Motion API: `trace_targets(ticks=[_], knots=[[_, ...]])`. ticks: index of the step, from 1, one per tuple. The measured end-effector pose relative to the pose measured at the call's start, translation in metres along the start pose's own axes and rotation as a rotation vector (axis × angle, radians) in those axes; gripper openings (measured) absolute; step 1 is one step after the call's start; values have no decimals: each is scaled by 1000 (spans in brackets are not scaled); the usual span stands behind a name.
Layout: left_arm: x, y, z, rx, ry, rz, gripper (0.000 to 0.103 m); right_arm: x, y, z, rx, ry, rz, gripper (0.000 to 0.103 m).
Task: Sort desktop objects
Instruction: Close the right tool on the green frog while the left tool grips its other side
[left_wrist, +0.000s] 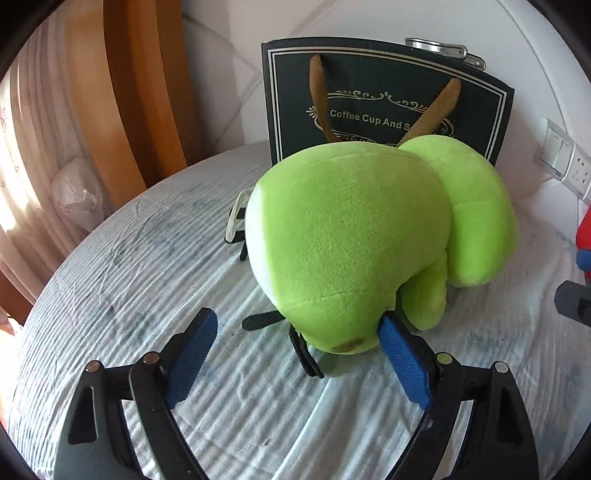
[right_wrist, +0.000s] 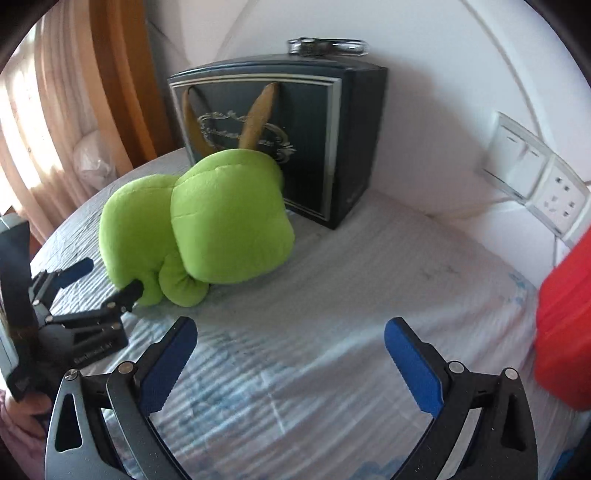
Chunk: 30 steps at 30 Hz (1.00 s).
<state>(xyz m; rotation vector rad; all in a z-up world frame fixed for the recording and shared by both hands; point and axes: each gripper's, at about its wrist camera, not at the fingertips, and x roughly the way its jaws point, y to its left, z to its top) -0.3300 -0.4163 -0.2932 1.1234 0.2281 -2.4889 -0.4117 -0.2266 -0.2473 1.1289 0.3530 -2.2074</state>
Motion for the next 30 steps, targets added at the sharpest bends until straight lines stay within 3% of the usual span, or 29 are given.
trace_targets(ticks=[3,10,16,23,28,30], knots=[[1,0,4,33,-2,-35,90,16,15,11,-25,4,43,103],[-2,-15,8,56,9,-95,90,42,31,28,-98,34,25,103],[22,-20,18,58,35,-6,90,56,27,29,-120,59,23,103],[35,-19,27,42,29,-12,90,68,20,34,-102,43,59,103],[46,-10,32,17,40,-26,89,82,5,33,-15,38,151,103],[48,-8,35,24,34,-42,82,86,1,34,11,33,181,103]])
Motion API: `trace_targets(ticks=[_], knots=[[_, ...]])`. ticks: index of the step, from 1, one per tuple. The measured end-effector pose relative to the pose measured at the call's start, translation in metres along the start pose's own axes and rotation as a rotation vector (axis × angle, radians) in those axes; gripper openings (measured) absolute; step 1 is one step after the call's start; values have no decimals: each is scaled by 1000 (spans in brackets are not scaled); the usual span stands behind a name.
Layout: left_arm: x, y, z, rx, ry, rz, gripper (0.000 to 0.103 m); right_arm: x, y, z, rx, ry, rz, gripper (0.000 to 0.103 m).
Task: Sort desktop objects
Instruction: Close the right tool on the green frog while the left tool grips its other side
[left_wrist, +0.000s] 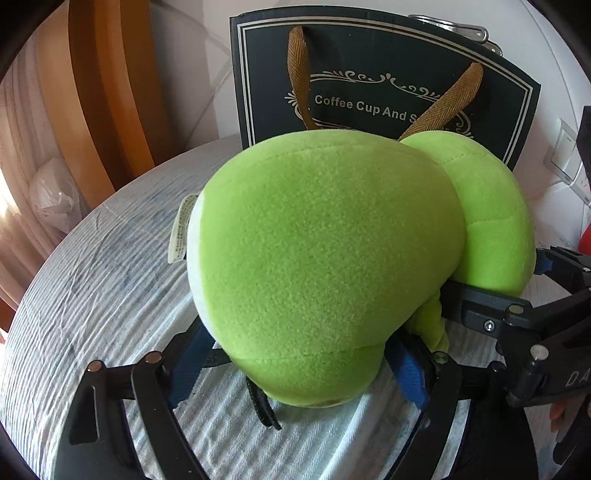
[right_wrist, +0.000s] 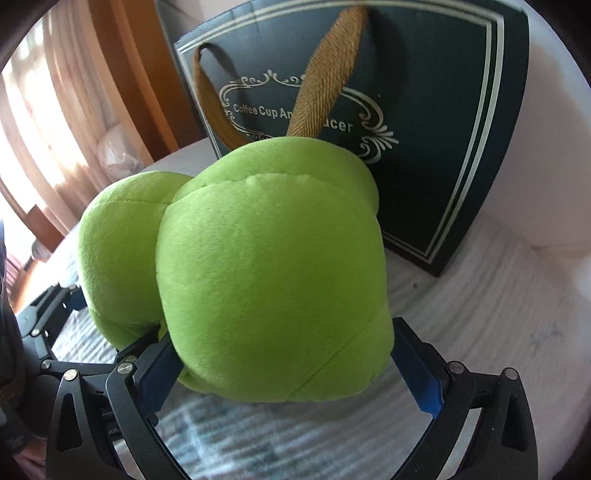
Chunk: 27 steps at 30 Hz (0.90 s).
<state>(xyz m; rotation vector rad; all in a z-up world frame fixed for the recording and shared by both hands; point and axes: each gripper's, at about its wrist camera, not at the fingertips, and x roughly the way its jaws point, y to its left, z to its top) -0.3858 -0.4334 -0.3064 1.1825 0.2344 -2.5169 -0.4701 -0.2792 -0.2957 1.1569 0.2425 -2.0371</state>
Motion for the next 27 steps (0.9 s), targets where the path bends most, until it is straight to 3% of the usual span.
trace_targets(ticks=[5,6,7,10,15,22,27], knots=[[2,5,5,4,-9,-11,64,-2,6,2,-28,-31,-27,103],[0,5,5,8,-15,-10,62,-5,8,1,-33,-37,-37,100],[-2,4,4,15,-22,-7,60,-9,10,0,-40,-47,-35,89],[-15,3,3,12,-35,-11,59,-25,17,-6,-57,-73,-65,84],[-49,0,-3,1,-76,-40,59,-69,22,-23,-51,-131,-71,82],[-131,-5,-27,26,-172,-48,59,-151,46,-65,-54,-214,-87,82],[-218,-18,-58,35,-238,-62,59,-220,82,-100,-66,-264,-112,82]])
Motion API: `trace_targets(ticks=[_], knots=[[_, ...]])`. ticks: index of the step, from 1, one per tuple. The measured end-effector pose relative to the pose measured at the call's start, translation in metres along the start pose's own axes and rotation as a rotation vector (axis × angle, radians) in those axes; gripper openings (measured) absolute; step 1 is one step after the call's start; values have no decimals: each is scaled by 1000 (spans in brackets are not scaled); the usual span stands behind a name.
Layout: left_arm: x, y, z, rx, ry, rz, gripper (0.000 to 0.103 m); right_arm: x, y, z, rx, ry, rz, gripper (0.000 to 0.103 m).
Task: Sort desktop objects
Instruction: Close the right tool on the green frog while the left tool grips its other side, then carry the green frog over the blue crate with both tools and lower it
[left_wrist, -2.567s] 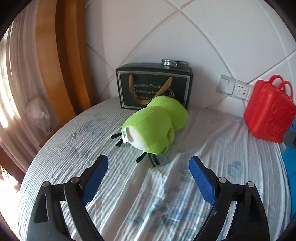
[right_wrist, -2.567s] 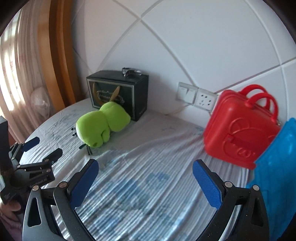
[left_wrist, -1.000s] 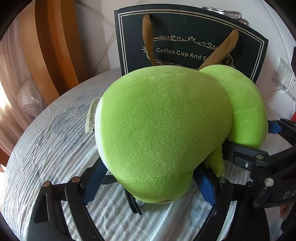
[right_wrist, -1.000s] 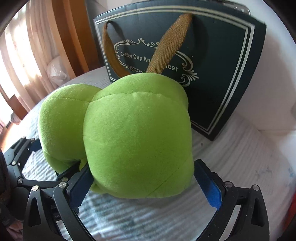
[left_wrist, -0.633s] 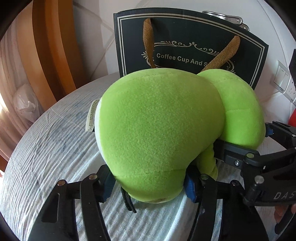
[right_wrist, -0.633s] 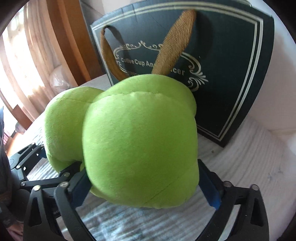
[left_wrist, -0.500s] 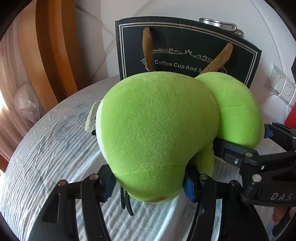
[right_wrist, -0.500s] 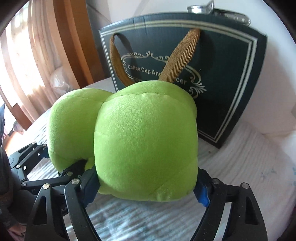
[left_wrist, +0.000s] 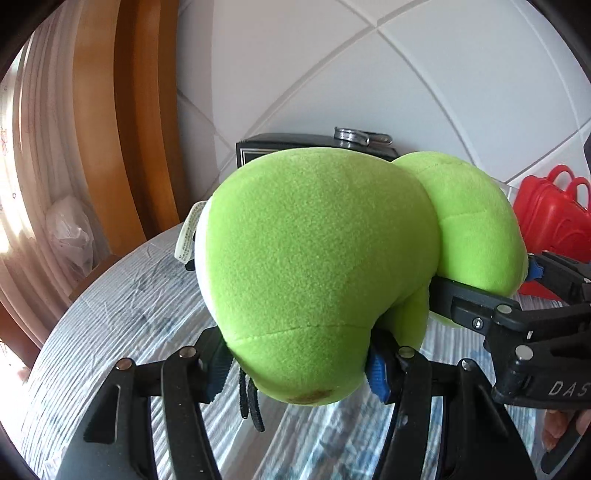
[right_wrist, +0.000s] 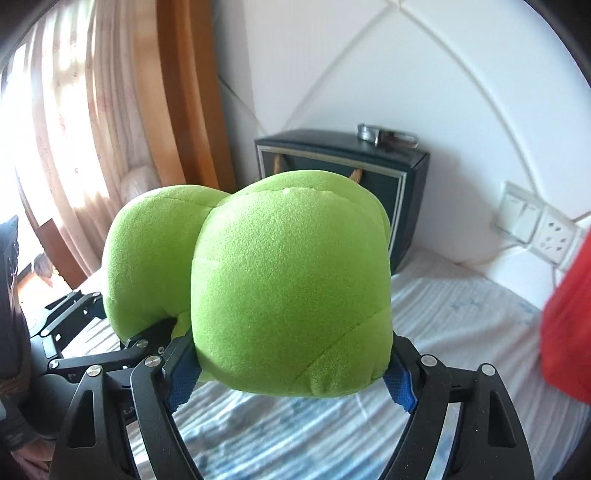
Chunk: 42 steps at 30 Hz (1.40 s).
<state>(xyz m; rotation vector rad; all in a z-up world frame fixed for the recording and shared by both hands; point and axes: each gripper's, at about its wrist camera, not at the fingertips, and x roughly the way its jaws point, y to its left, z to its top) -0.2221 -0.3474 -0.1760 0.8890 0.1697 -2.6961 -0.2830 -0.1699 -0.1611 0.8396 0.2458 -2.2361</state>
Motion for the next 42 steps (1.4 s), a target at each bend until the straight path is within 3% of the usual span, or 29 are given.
trace_targets(ticks=[6,15,25,34,42], knots=[[-95,-15,-14,48,-40,-13,59,-69,46,-11,25,-28,-14,82],[-210,-48,-38,78,-96,-60,59,-185,61,-40,49,-70,-50,82],[-288,-118,-57,136,-150,-170,59,-293,31,-83,115,-121,-165,82],[-341,-189,-62,229,-216,-340,59,-401,5,-122,208,-184,-311,82],[-386,-296,-58,342,-274,-508,59,-490,-44,-155,296,-255,-488,82]])
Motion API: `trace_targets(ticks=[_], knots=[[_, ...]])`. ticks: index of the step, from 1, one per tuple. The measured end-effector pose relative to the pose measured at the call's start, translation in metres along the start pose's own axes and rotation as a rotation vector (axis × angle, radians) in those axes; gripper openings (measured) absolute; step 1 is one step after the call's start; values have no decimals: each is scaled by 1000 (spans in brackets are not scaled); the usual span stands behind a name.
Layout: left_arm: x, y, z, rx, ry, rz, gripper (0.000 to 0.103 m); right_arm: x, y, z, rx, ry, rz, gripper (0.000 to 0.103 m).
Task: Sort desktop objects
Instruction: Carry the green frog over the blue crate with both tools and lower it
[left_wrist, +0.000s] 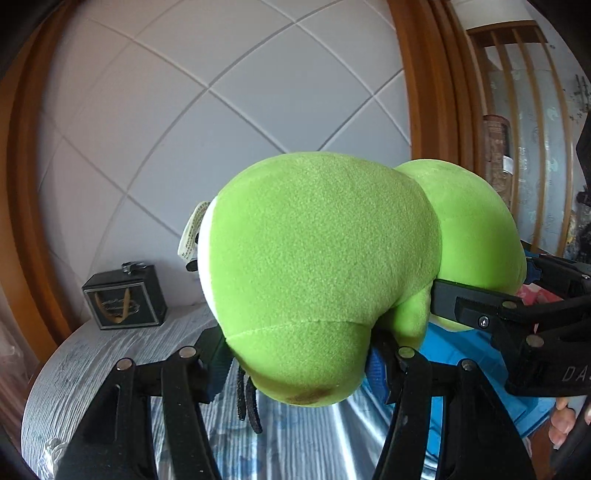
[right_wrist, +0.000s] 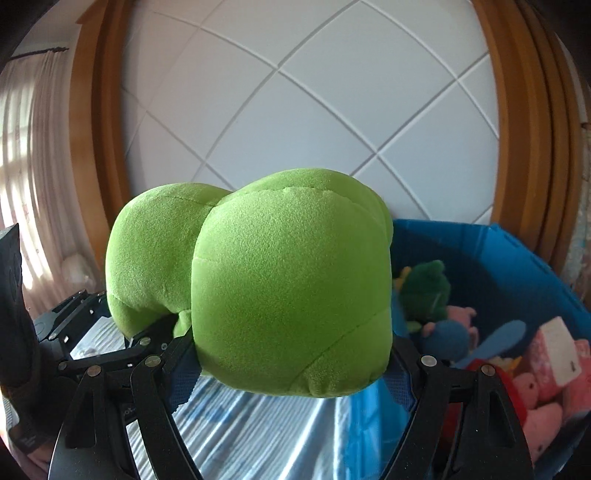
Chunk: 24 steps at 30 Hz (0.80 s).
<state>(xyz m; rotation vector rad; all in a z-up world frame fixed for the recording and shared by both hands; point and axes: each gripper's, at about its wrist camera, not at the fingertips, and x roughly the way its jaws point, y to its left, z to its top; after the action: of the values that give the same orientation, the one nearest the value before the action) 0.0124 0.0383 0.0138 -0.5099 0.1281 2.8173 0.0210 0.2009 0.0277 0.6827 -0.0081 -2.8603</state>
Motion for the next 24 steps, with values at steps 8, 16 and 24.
trace_targets(ticks=[8,16,24], knots=[[40,-118,36,97,-3,-180,59,-39,-102,4,96,-31,-180,82],[65,-201,56,154,89,-251,60,-50,-180,-4,173,14,-239,82],[98,-221,43,193,219,-227,63,-46,-216,-13,230,95,-209,83]])
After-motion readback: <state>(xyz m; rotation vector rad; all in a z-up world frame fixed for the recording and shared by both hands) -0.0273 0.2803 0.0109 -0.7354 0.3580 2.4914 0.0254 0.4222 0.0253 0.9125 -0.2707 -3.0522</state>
